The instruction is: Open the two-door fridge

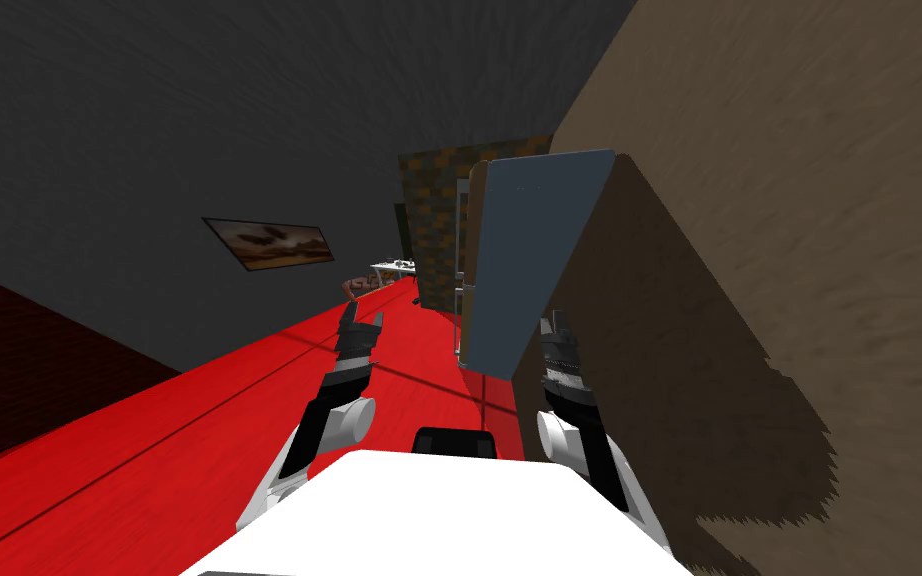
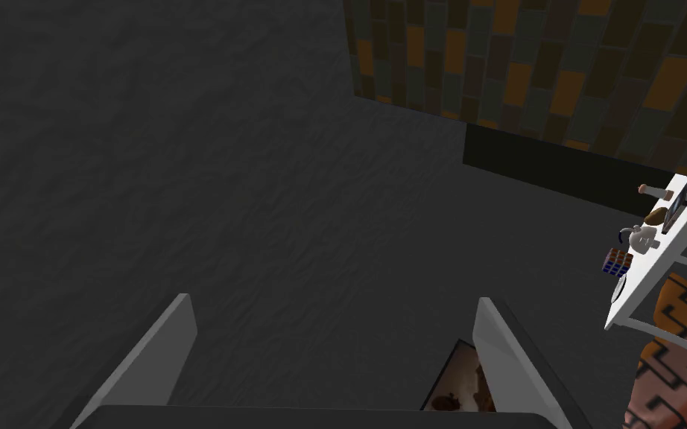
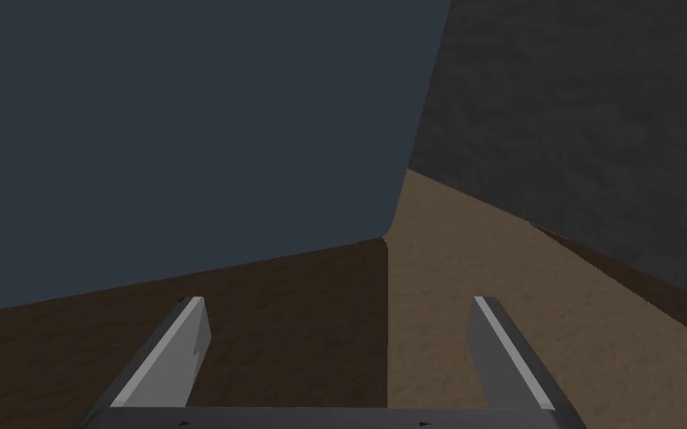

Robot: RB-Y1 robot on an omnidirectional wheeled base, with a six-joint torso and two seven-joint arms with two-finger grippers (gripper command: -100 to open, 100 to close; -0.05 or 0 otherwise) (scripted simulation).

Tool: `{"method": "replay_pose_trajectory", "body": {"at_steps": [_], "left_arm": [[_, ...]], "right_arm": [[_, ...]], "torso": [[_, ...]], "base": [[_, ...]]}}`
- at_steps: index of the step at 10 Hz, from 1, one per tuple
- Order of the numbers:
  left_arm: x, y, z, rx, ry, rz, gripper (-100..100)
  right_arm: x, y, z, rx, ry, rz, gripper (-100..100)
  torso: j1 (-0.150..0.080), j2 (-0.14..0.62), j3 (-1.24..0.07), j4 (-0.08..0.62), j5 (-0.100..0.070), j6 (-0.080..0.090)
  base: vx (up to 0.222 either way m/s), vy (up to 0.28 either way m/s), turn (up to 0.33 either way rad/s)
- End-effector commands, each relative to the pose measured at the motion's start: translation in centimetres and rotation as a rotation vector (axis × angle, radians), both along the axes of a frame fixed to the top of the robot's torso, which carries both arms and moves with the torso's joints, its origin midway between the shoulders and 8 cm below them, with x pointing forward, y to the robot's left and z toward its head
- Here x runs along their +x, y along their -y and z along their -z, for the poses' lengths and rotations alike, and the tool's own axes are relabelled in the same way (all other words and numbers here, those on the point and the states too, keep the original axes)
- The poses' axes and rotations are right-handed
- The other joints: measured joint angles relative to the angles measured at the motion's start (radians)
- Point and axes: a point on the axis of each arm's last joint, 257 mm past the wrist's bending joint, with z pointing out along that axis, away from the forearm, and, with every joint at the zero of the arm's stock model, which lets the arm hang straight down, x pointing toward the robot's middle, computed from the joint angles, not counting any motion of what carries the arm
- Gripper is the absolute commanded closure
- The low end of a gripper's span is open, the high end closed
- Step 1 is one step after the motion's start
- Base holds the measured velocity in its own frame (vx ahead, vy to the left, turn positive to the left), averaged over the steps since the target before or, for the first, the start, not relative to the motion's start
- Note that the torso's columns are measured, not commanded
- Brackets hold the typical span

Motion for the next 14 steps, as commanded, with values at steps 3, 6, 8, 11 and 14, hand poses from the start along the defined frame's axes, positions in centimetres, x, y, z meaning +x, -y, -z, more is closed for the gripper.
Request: {"method": "replay_pose_trajectory", "body": {"at_steps": [3,6,8,11,14], "left_arm": [[0.00,0.00,-0.01,0.000,0.000,0.000,0],[0.00,0.00,-0.01,0.000,0.000,0.000,0],[-0.01,0.00,-0.02,0.000,0.000,0.000,0],[0.00,0.00,0.01,0.000,0.000,0.000,0],[0.00,0.00,0.02,0.000,0.000,0.000,0]], "right_arm": [[0.00,0.00,-0.01,0.000,0.000,0.000,0],[-0.01,0.00,-0.01,0.000,0.000,0.000,0],[-0.01,0.00,-0.02,0.000,0.000,0.000,0],[0.10,-0.48,0.12,-0.093,-0.025,-0.011,-100],[0.19,-0.74,0.33,-0.193,-0.054,-0.008,-100]], "torso": [[0.000,0.175,-0.351,0.176,0.000,0.000],[0.000,0.396,-0.792,0.396,0.000,0.000],[0.000,0.544,-1.087,0.544,0.000,0.000],[0.000,0.724,-1.451,0.724,0.000,0.000],[0.001,0.737,-1.476,0.737,0.000,0.000]], "base": [[0.000,0.000,0.000],[0.000,0.000,0.000],[0.000,0.000,0.000],[0.020,0.011,-0.011],[0.046,0.032,-0.017]]}}
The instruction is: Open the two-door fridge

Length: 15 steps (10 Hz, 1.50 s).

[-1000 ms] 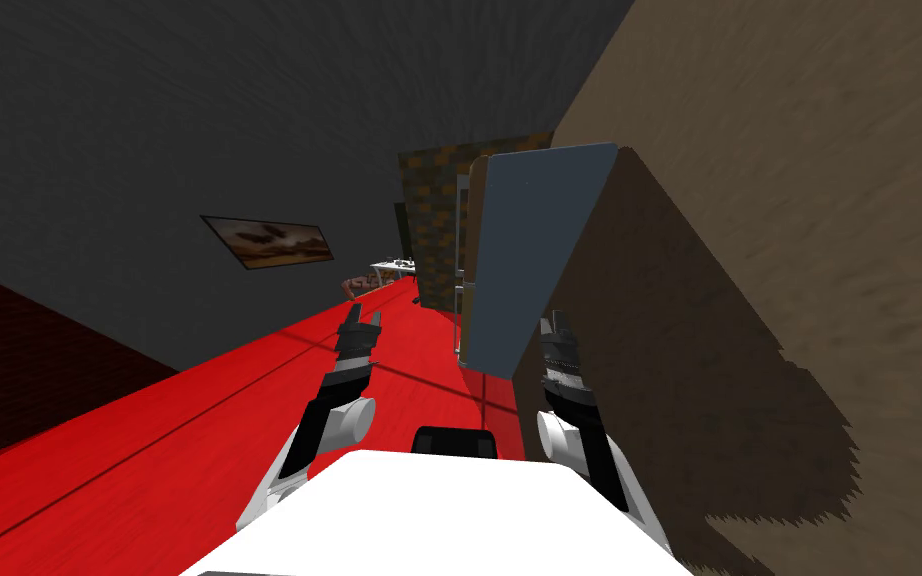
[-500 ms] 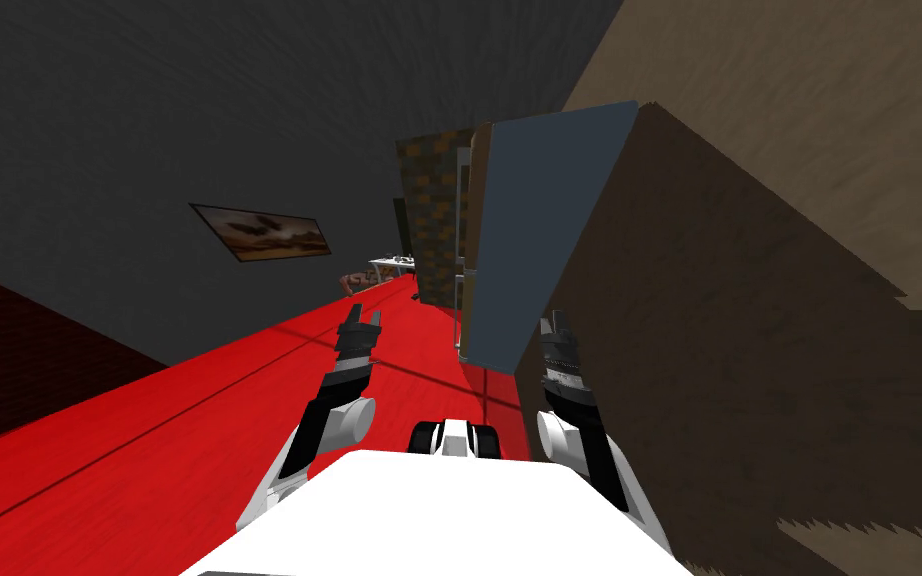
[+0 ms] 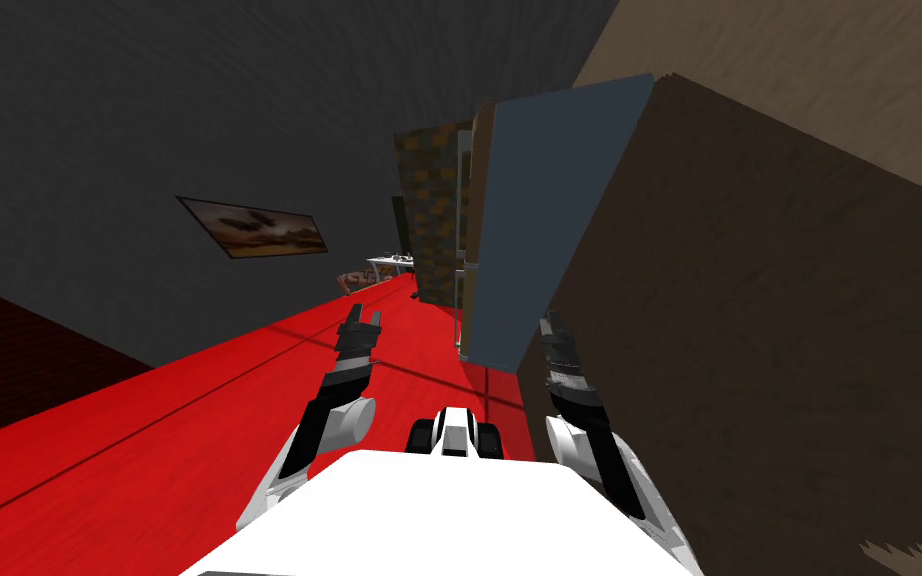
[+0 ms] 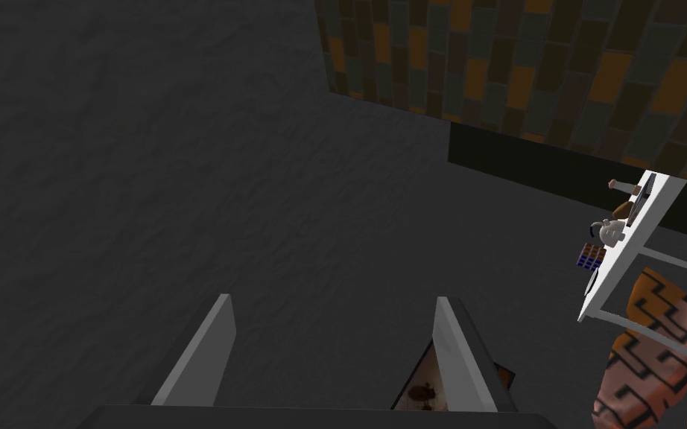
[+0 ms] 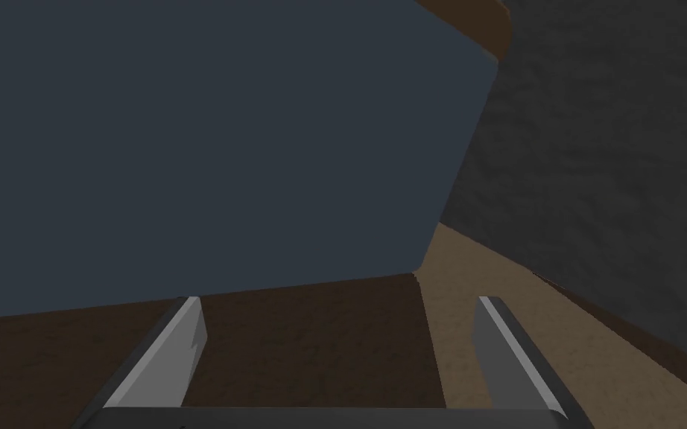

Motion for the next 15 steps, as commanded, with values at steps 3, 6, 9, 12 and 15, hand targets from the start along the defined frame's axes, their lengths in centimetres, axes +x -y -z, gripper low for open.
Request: {"method": "replay_pose_trajectory", "body": {"at_steps": [3,6,9,12,15], "left_arm": [[0.0,0.0,0.0,0.000,0.000,0.000,0],[0.0,0.0,0.0,0.000,0.000,0.000,0],[0.0,0.0,0.0,0.000,0.000,0.000,0],[0.0,0.0,0.0,0.000,0.000,0.000,0],[0.0,0.0,0.0,0.000,0.000,0.000,0]], "right_arm": [[0.1,0.1,0.5,-0.215,-0.060,0.042,-100],[0.2,0.8,0.9,-0.392,-0.106,0.106,-100],[0.2,1.8,1.3,-0.592,-0.153,0.188,-100],[0.4,3.3,1.8,-0.814,-0.202,0.283,-100],[0.5,5.5,2.3,-1.051,-0.252,0.393,-100]], "torso": [[0.001,-0.001,-0.001,0.000,0.000,0.000],[0.000,0.000,0.000,0.000,0.000,0.000],[0.001,0.000,0.000,0.000,0.000,0.000],[-0.001,0.000,0.000,0.000,0.000,0.000],[0.000,0.002,0.001,0.001,0.000,0.000]], "base": [[0.091,0.064,-0.041],[0.124,0.092,-0.049],[0.146,0.116,-0.067],[0.174,0.121,-0.063],[0.167,0.160,-0.079]]}}
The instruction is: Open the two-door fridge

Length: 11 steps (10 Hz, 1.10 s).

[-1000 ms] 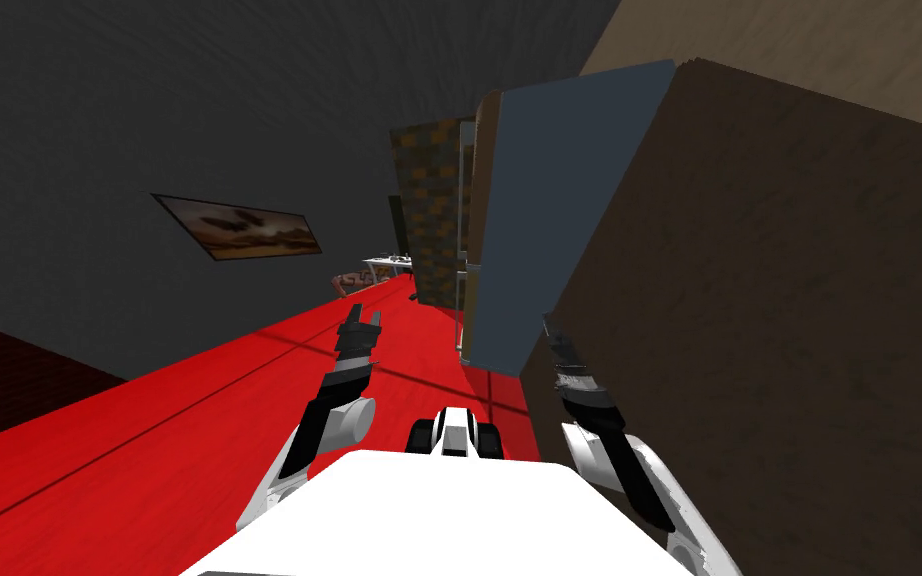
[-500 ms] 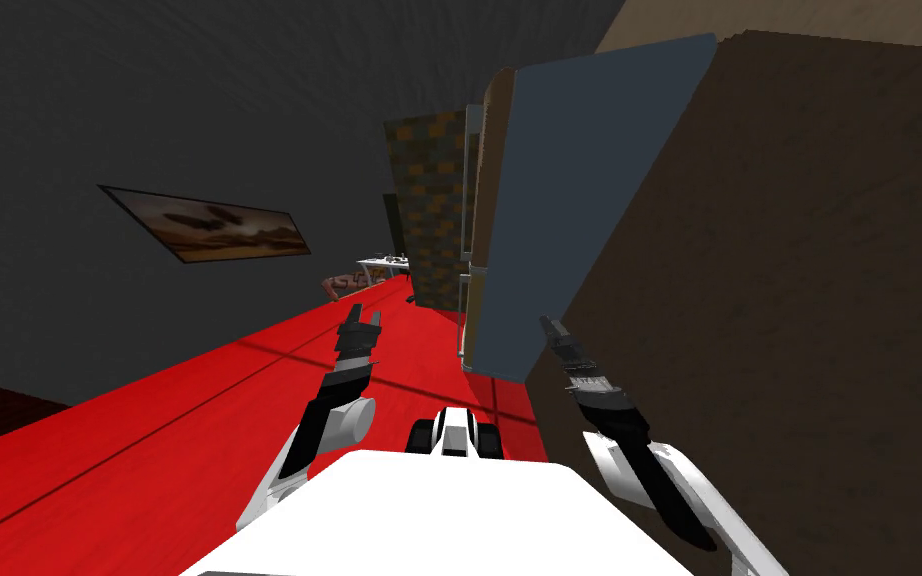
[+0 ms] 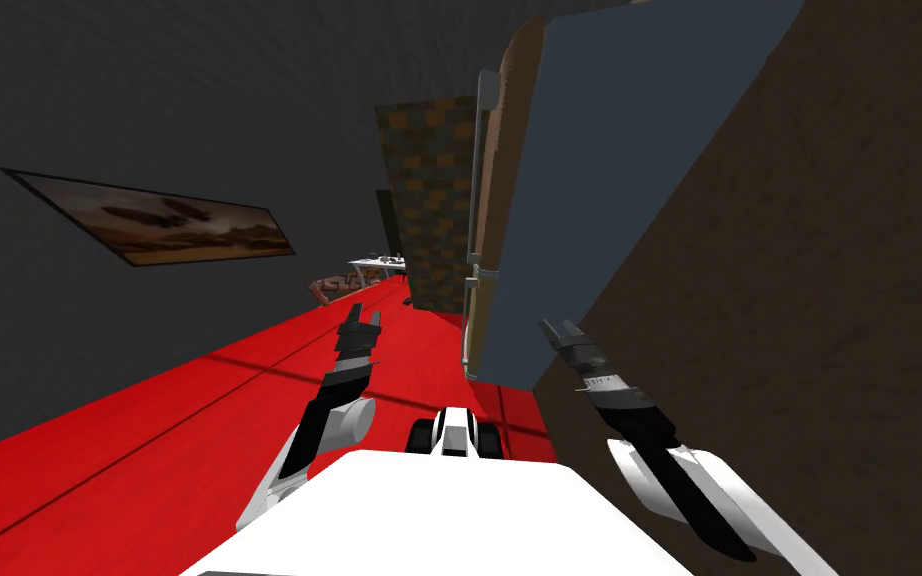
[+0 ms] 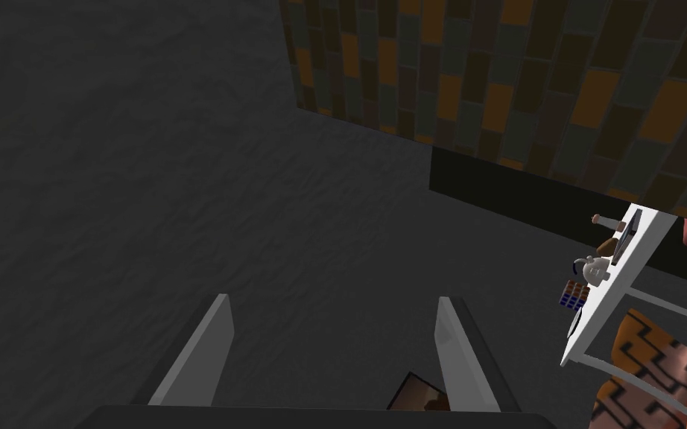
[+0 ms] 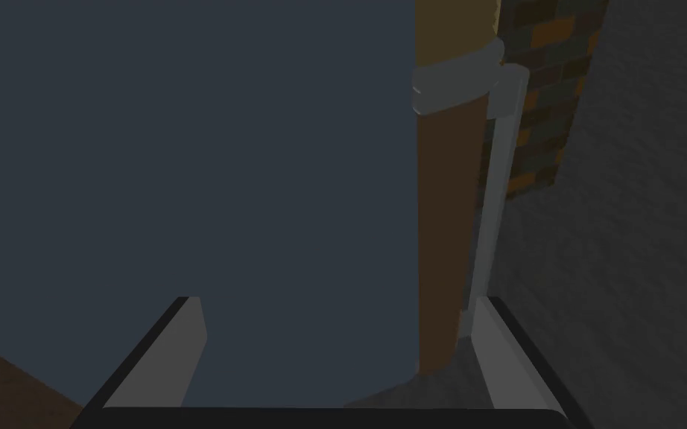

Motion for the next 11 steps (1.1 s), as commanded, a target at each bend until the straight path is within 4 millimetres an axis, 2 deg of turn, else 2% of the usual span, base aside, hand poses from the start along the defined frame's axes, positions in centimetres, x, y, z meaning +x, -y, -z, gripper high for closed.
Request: {"method": "replay_pose_trajectory", "body": {"at_steps": [1,2,4,5,8,9,11], "left_arm": [[0.0,0.0,0.0,0.000,0.000,0.000,0],[0.0,0.0,0.0,0.000,0.000,0.000,0],[0.0,0.0,0.0,0.000,0.000,0.000,0],[0.0,0.0,0.0,0.000,0.000,0.000,0],[0.0,0.0,0.0,0.000,0.000,0.000,0],[0.0,0.0,0.0,0.000,0.000,0.000,0],[0.0,0.0,0.0,0.000,0.000,0.000,0]], "right_arm": [[0.1,2.4,0.3,-0.220,-0.036,0.094,-100],[0.1,2.3,0.3,-0.226,-0.036,0.092,-100],[0.3,4.1,0.4,-0.395,-0.060,0.164,-100],[0.3,4.1,0.4,-0.399,-0.060,0.161,-100],[0.5,6.9,0.1,-0.651,-0.088,0.264,-100],[0.6,6.8,0.1,-0.659,-0.087,0.261,-100],[0.7,8.5,-0.6,-0.823,-0.095,0.326,-100]], "torso": [[-0.001,-0.002,-0.001,-0.001,0.000,0.000],[-0.001,-0.002,-0.002,-0.001,0.000,0.000],[-0.003,0.001,0.001,0.000,-0.001,0.000],[-0.001,0.000,0.000,0.000,0.000,0.000],[0.002,-0.004,-0.003,-0.001,0.001,0.000],[0.003,-0.005,-0.003,-0.002,0.001,0.000],[-0.003,0.001,0.001,0.001,-0.001,0.000]], "base": [[0.190,0.155,-0.090],[0.128,0.106,-0.029],[0.130,0.101,-0.062],[0.098,0.078,-0.038],[0.158,0.124,-0.070],[0.121,0.126,-0.028],[0.122,0.127,-0.064]]}}
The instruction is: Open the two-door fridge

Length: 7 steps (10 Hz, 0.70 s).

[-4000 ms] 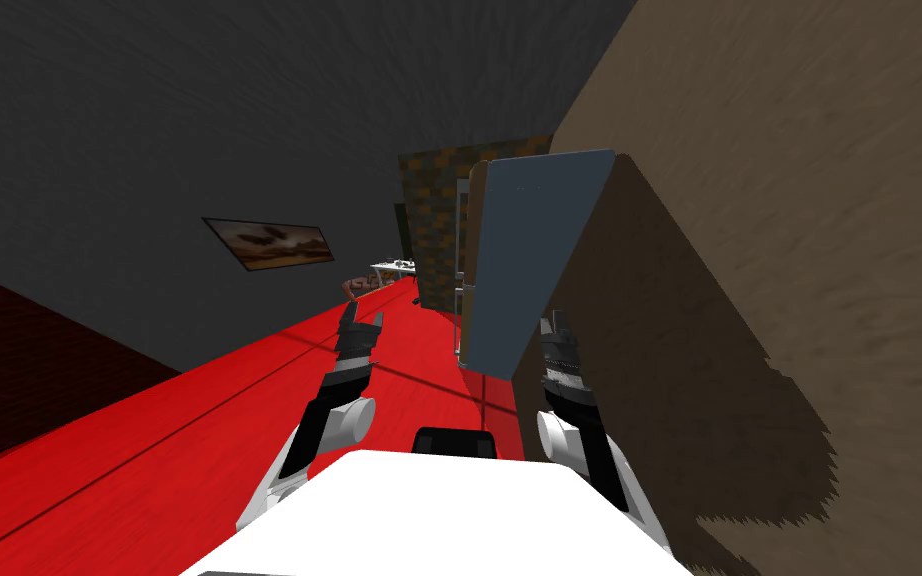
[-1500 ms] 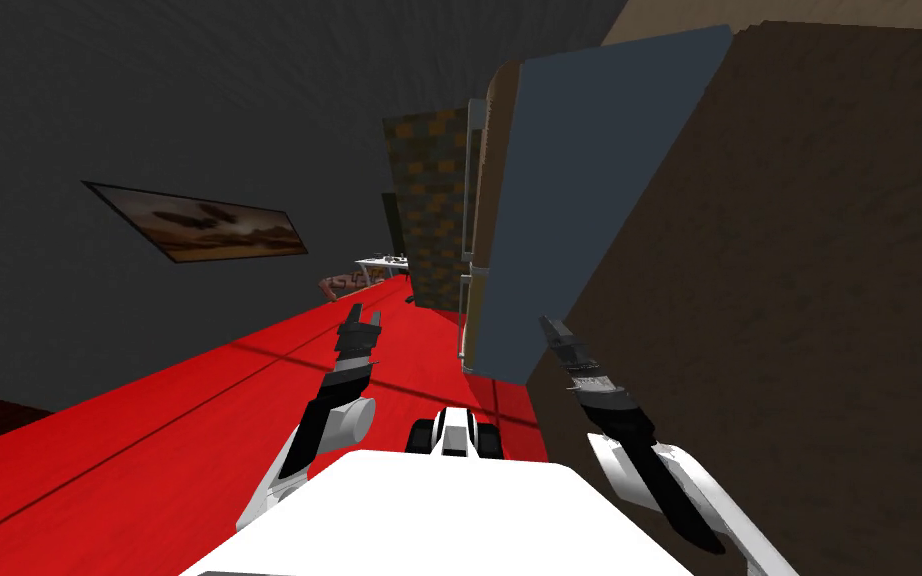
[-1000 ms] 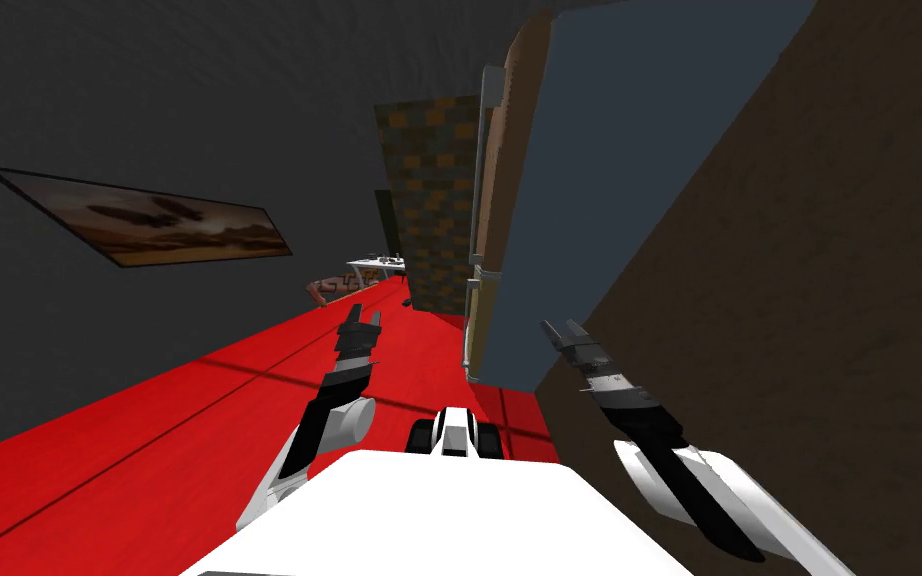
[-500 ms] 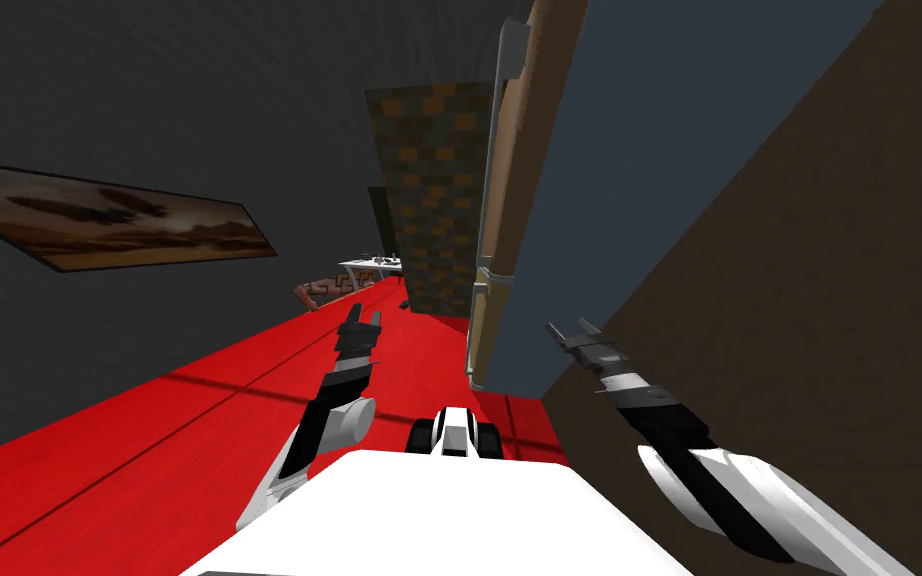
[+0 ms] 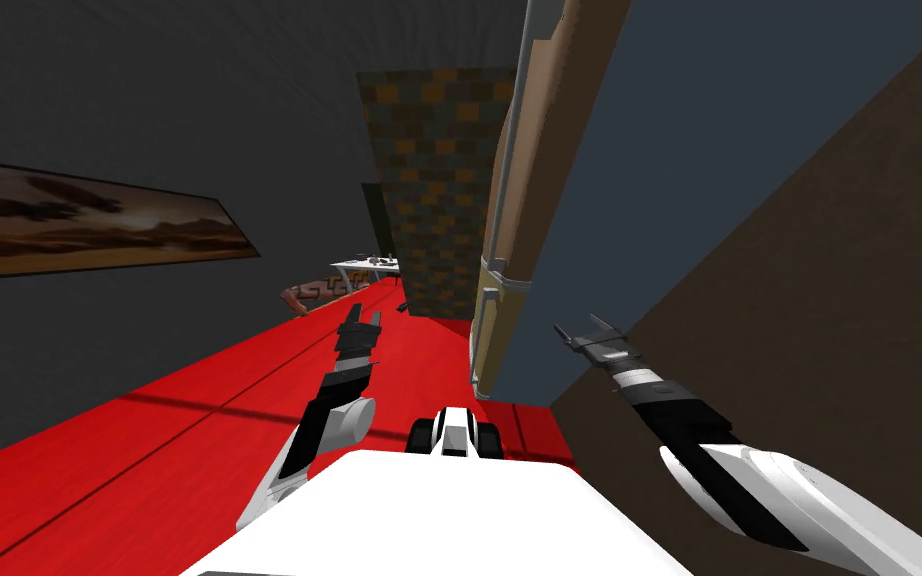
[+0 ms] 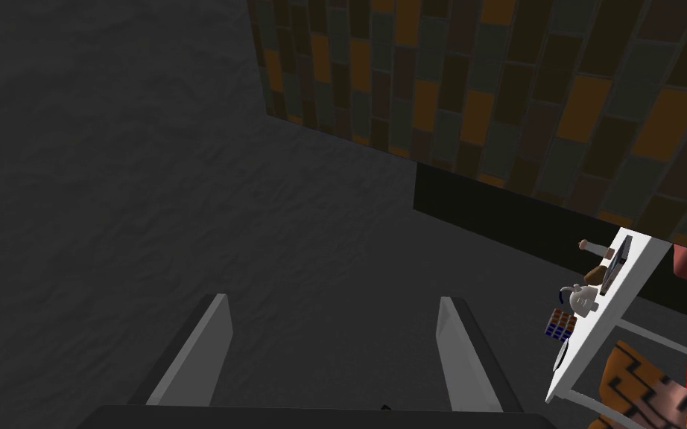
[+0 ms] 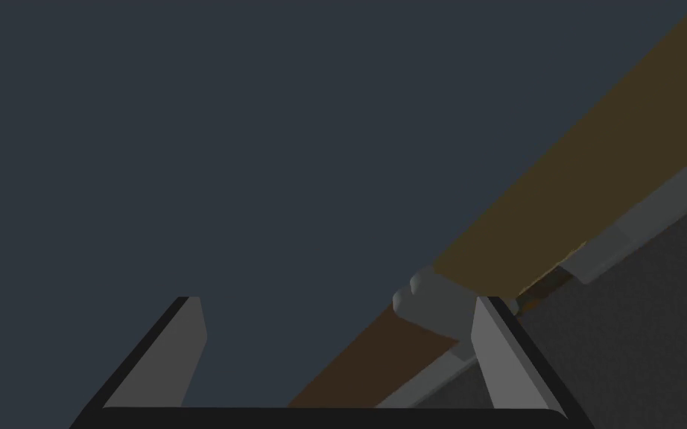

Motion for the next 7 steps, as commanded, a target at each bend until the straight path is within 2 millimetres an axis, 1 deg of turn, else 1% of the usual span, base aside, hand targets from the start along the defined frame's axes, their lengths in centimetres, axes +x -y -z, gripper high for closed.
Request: {"method": "replay_pose_trajectory", "body": {"at_steps": [1,2,4,5,7], "left_arm": [[0.0,0.0,0.0,0.000,0.000,0.000,0],[0.0,0.0,0.0,0.000,0.000,0.000,0],[0.0,0.0,0.0,0.000,0.000,0.000,0],[0.0,0.0,0.0,0.000,0.000,0.000,0],[0.0,0.0,0.0,0.000,0.000,0.000,0]], "right_arm": [[0.2,1.2,-0.7,-0.133,-0.008,0.042,-100],[0.4,1.8,-1.3,-0.219,-0.010,0.064,-100],[0.7,2.6,-2.5,-0.379,-0.006,0.103,-100],[0.7,2.5,-2.6,-0.384,-0.007,0.098,-100],[1.1,2.6,-4.1,-0.536,0.006,0.121,-100]], "torso": [[0.002,-0.002,-0.001,0.000,0.001,0.000],[0.000,-0.001,-0.001,0.000,0.000,0.000],[0.002,-0.005,-0.003,-0.002,0.001,0.000],[0.005,-0.006,-0.004,-0.002,0.002,0.000],[0.001,0.000,0.000,0.000,0.000,0.000]], "base": [[0.092,0.095,-0.037],[0.076,0.072,-0.032],[0.166,0.128,-0.080],[0.100,0.105,-0.024],[0.104,0.107,-0.053]]}}
